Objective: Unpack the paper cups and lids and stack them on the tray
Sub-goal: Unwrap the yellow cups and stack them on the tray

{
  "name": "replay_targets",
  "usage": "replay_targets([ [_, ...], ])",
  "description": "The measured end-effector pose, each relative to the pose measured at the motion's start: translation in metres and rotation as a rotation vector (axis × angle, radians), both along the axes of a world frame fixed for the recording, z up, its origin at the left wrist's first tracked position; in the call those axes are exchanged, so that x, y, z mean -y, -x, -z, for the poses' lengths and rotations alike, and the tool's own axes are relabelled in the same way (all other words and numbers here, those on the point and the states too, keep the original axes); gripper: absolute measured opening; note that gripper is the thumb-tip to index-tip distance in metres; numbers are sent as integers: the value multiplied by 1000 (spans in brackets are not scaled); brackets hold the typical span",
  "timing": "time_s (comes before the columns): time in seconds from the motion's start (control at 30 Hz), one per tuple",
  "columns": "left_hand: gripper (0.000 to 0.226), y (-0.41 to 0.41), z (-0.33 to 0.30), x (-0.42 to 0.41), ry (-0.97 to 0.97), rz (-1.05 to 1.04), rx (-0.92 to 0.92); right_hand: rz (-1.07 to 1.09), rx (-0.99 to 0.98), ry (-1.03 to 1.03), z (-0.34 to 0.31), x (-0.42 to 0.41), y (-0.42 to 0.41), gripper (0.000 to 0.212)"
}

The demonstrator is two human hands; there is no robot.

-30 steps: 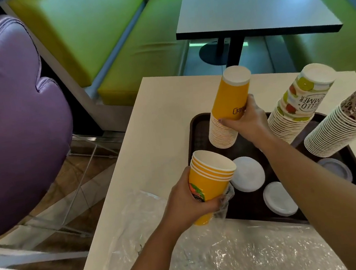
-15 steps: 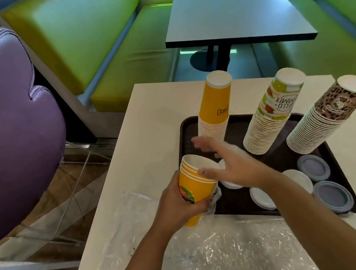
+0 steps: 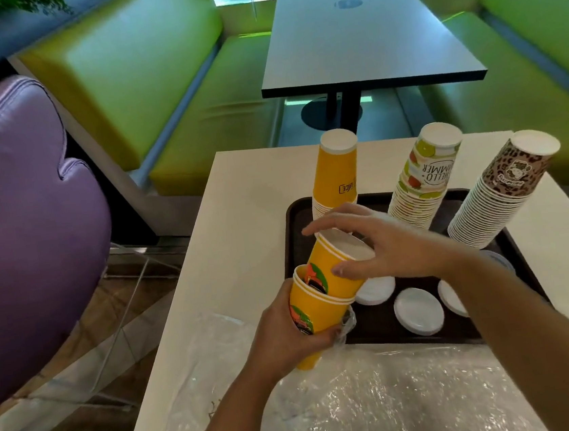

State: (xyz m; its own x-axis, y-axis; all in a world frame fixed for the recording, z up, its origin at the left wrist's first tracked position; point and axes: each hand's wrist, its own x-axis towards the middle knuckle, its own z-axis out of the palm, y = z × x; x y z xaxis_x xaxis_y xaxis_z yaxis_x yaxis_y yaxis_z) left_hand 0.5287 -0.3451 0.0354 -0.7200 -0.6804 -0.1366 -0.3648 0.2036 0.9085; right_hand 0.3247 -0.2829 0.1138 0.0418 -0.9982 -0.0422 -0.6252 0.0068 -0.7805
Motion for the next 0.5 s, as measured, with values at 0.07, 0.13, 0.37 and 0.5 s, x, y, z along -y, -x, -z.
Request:
replay_targets([
  [0.07, 62, -1, -1, 0, 7, 19, 1, -122, -167, -69, -15, -2, 7, 66],
  [0.13, 63, 0, -1, -1, 11, 31, 1, -164, -365, -105, -28, -2, 8, 77],
  [0.37, 65, 6, -5, -2, -32, -3, -32, -142, -1080, 196, -30, 3, -5, 83],
  [0.5, 62, 6, -6, 3, -57, -37, -66, -78, -1051, 373, -28, 11, 8, 81],
])
